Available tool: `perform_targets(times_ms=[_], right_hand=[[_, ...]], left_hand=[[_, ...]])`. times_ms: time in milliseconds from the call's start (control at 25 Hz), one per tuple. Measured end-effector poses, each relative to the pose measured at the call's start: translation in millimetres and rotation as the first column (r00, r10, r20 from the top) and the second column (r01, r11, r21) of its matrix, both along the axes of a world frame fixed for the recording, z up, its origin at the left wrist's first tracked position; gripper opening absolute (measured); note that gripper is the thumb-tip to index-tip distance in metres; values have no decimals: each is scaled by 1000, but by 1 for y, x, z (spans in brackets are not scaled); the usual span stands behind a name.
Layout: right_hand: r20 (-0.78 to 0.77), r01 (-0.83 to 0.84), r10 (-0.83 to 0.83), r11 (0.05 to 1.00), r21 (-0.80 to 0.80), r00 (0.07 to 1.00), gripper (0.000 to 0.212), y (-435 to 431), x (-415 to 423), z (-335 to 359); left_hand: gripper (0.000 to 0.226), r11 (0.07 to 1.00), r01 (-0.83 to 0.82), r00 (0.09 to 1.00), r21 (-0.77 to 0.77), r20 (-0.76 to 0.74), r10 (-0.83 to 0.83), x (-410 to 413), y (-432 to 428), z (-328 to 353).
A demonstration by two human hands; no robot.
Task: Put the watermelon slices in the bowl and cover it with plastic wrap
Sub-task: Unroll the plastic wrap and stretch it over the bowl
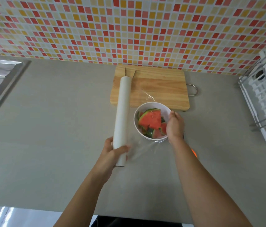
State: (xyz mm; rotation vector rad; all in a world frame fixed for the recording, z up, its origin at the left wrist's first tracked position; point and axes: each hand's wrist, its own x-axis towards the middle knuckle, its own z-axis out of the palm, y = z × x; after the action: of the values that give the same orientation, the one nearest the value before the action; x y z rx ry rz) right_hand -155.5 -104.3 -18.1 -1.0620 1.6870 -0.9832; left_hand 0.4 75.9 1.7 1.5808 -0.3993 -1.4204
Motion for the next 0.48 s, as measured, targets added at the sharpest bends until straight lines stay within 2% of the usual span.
perform_targets(times_ms=[160,240,360,480], right_hand=[[-10,-12,12,1000,-8,1000,27,0,0,0],[-18,-18,18,1000,-14,1000,25,0,0,-1],[-31,-14,14,1000,-16,999,25,-1,1,-2],[-27,-4,4,1000,-5,1000,24,-2,0,-2]], left_hand=[[44,996,-84,995,-22,43,85,1,12,-7],[40,997,-65,992,-28,103,67,2,18,-10],[42,999,36,952,14,304,-39,1,21,-10],[47,996,65,852,56,517,-85,2,20,-9]])
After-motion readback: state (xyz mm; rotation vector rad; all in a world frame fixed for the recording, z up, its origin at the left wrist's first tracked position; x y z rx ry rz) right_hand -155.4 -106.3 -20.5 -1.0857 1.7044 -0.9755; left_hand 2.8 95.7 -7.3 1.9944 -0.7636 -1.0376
